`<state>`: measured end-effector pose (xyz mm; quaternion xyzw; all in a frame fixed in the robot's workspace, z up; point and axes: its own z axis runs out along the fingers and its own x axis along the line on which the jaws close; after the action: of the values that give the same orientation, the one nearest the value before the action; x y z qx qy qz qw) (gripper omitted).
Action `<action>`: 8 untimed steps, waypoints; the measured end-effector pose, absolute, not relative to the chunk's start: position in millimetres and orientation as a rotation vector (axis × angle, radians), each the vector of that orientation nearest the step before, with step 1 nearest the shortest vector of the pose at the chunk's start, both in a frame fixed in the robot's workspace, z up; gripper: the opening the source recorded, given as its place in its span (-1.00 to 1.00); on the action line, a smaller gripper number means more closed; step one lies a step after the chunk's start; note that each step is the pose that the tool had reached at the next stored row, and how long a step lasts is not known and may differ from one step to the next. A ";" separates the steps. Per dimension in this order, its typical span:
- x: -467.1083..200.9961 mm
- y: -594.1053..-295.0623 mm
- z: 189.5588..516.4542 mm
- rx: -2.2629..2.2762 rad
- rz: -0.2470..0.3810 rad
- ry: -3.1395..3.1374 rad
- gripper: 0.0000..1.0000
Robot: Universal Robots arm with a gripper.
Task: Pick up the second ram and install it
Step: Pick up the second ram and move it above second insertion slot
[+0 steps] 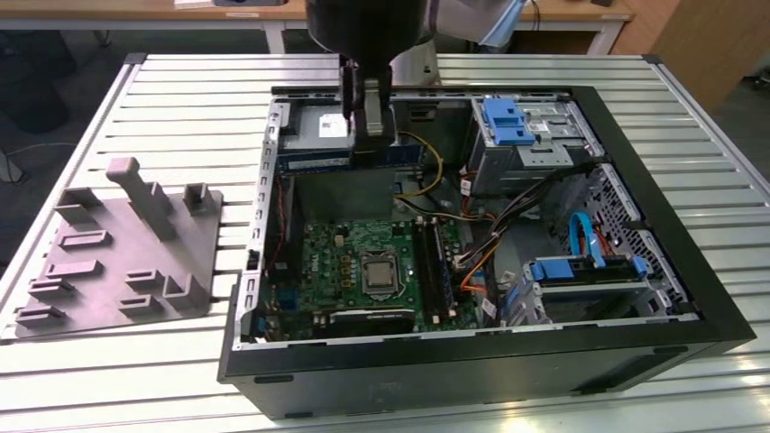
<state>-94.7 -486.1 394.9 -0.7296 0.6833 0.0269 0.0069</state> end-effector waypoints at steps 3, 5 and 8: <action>-88.4 -486.1 394.9 -2.282 0.084 2.137 -0.73; -83.8 -486.1 394.8 -2.282 0.084 2.137 -0.73; -76.6 -486.1 394.8 -2.282 0.084 2.137 -0.73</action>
<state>-76.6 -486.1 394.8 -0.7296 0.6833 0.0269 0.0069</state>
